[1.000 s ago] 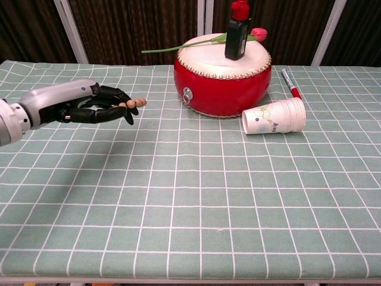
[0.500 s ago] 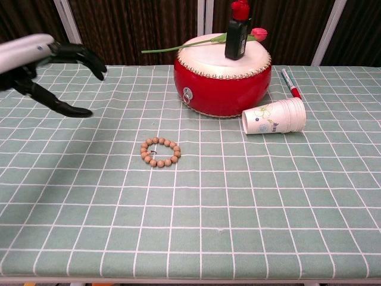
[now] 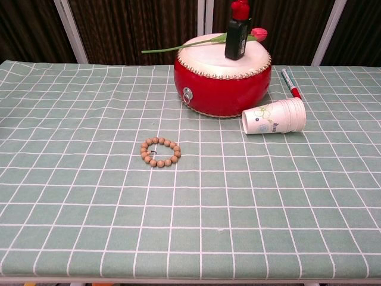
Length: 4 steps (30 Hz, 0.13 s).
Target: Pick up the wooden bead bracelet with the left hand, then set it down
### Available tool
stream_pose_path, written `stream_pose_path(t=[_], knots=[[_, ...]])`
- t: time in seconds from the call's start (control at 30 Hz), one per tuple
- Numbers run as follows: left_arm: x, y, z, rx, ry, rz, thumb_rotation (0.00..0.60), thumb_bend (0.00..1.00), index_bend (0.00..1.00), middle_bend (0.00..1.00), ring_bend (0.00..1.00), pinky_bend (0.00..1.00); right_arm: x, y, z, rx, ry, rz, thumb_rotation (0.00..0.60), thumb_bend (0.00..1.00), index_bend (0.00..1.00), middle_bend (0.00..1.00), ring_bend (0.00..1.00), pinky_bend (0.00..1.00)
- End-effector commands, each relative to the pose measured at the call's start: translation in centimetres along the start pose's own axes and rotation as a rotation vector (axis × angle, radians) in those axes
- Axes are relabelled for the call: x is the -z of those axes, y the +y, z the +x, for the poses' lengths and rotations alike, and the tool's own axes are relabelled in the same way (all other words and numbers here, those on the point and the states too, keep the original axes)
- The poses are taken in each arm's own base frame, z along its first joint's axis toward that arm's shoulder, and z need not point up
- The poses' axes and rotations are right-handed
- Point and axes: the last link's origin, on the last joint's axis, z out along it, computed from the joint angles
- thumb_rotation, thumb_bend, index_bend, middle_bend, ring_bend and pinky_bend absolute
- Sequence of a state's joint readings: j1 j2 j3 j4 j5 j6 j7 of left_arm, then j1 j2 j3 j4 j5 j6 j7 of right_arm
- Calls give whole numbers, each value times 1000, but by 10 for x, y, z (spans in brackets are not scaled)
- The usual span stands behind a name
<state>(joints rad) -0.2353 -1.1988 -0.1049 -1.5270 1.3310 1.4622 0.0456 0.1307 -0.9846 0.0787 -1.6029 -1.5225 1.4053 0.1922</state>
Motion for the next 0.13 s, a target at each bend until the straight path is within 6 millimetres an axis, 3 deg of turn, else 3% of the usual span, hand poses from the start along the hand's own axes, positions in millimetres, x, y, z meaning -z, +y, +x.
stream_pose_path(t=[0.03,0.13], knots=[[29,-4,6,-25,-2,6,600,20,209,167,43,24,-1,-1,-3,2,2,5,600,173,0,0,0,0],[43,-1,7,-21,-24,-1,600,19,209,167,43,23,-1,-2,-6,15,9,1,600,173,0,0,0,0]])
